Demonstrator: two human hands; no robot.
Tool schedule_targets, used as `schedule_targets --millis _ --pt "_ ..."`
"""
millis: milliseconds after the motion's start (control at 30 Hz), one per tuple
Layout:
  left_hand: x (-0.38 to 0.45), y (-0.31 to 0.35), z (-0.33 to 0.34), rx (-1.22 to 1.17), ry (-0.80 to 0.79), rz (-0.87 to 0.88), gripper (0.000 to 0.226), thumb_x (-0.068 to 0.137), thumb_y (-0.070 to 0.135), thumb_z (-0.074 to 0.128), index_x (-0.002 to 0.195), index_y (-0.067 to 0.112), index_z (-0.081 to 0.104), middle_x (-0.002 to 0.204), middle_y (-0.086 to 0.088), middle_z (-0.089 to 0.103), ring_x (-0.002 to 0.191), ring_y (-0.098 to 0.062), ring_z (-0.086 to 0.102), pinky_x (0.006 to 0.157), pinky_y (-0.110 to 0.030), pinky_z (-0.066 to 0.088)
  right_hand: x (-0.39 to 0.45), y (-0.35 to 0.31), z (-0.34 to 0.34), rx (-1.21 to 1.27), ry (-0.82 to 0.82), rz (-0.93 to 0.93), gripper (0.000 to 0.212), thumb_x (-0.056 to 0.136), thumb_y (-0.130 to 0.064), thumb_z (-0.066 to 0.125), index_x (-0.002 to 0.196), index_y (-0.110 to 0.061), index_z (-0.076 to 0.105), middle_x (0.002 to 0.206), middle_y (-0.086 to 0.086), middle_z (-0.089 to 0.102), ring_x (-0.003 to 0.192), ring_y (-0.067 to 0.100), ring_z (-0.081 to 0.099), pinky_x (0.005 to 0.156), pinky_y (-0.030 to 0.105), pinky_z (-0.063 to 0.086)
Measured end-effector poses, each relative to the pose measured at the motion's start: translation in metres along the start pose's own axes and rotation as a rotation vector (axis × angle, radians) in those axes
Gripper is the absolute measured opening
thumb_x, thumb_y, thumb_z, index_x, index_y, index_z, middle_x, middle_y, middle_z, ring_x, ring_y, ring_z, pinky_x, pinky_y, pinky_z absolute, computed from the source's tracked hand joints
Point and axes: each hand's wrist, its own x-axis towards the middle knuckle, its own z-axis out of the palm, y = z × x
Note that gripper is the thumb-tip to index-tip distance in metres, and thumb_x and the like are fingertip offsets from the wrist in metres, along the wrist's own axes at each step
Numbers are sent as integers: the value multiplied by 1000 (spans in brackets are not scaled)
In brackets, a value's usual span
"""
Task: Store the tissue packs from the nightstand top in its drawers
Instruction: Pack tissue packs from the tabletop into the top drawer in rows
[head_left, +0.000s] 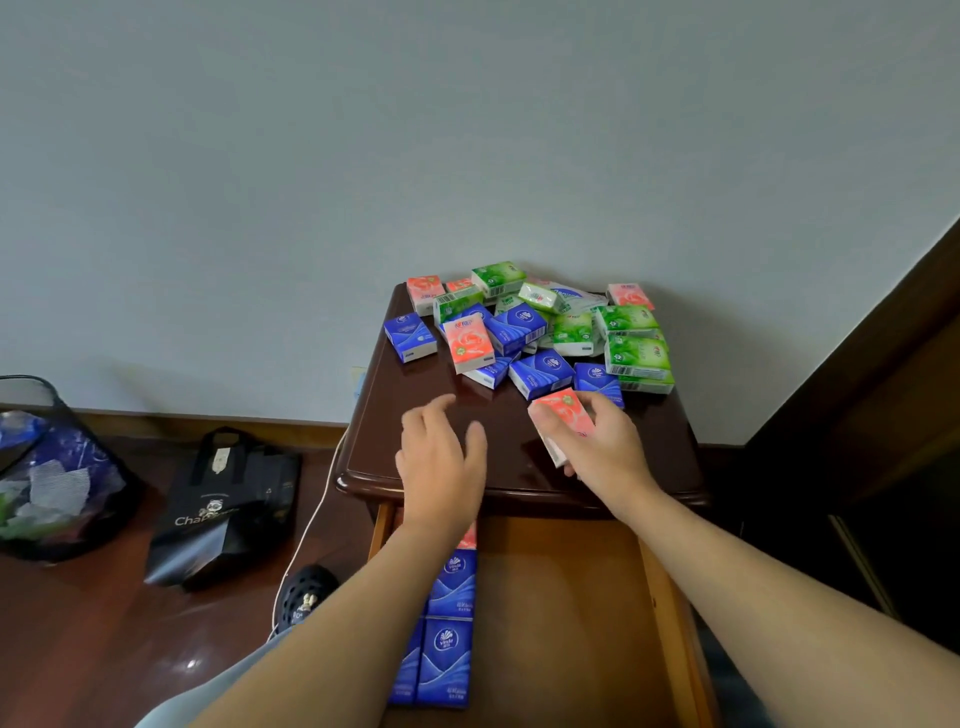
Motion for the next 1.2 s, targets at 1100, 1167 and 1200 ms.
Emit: schedule_targets --millis 1100,1167,1200 --pt "56 11 21 -562 221 -166 60 86 11 67 138 30 46 127 10 49 96 9 60 85 -30 55 13 14 9 -117 50 -47 45 74 -71 73 93 -31 68 82 -11 75 74 11 73 69 48 63" --pt "39 7 13 -541 189 -168 54 87 10 64 133 36 50 122 12 45 85 12 58 76 -24 51 12 13 9 -138 43 -45 48 70 -73 77 95 -33 66 85 -12 75 77 7 72 71 43 63" --pt "30 5 9 -527 168 -164 53 87 10 63 132 37 51 123 11 44 85 11 58 75 -20 48 12 12 8 -156 43 -50 50 67 -75 78 94 -34 65 86 -13 74 78 5 71 72 39 62"
